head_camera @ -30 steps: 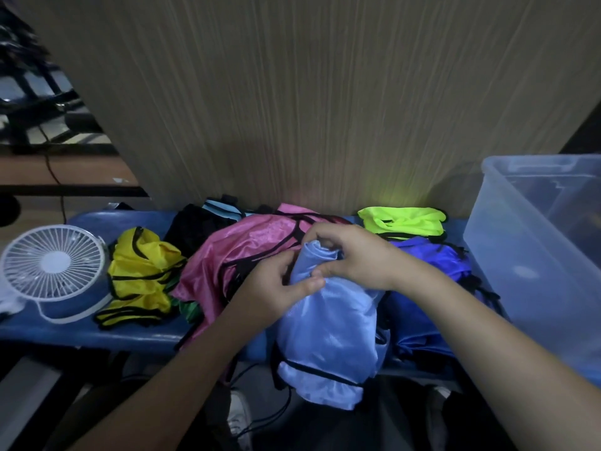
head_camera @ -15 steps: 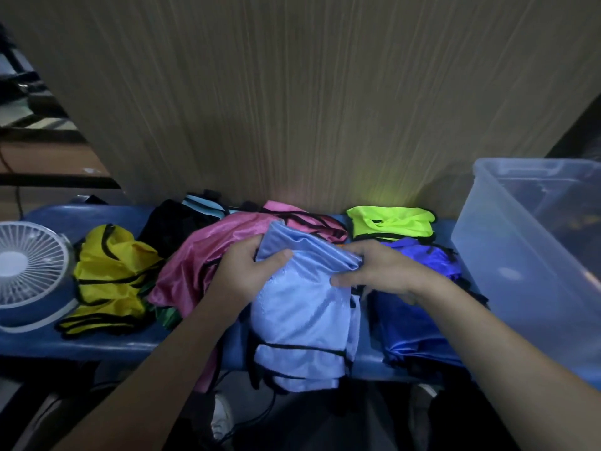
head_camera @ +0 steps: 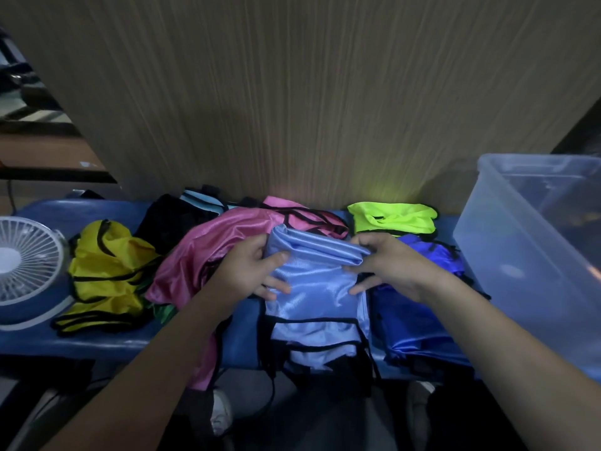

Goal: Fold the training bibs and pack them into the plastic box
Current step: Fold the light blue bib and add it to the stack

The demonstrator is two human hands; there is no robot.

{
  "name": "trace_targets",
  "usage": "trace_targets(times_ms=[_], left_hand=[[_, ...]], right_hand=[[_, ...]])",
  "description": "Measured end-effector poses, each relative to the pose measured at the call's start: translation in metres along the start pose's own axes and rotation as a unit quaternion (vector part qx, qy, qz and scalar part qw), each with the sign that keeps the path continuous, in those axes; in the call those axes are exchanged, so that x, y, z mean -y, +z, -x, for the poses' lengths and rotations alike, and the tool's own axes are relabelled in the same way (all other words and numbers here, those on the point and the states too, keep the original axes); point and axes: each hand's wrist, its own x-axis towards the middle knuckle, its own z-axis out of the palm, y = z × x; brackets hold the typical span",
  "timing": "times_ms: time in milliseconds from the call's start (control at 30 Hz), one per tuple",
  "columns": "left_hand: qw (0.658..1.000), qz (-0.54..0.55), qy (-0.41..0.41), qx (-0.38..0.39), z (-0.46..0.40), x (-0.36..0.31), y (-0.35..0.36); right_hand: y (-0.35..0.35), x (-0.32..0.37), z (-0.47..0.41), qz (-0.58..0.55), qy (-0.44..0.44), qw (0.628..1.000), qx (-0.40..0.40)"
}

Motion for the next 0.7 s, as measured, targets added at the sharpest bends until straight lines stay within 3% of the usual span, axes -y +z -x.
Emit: trace_targets(times_ms=[133, 267, 400, 567, 700], left_hand=[[0.997, 0.004, 0.035, 0.068, 0.006, 0.005, -0.005], [0.977, -0.089, 0.153, 0.118, 0.01, 0.015, -0.014], [0.949, -0.177, 0.196, 0.17, 0.02, 0.028, -0.017], [0.882, -0.341, 0.299, 0.127, 0.028, 0.044, -0.021], [0.862, -0.406, 0.267, 0.143, 0.04, 0.045, -0.027]], right_hand=[[-0.003, -0.007, 0.009, 0.095, -0.084, 0.992, 0.005], [-0.005, -0.016, 0.018, 0.235, -0.18, 0.954, 0.039], [-0.005, -0.027, 0.029, 0.295, -0.252, 0.917, 0.09], [-0.002, -0.035, 0.036, 0.33, -0.259, 0.901, 0.114], [-0.005, -0.034, 0.046, 0.457, -0.222, 0.85, 0.142]])
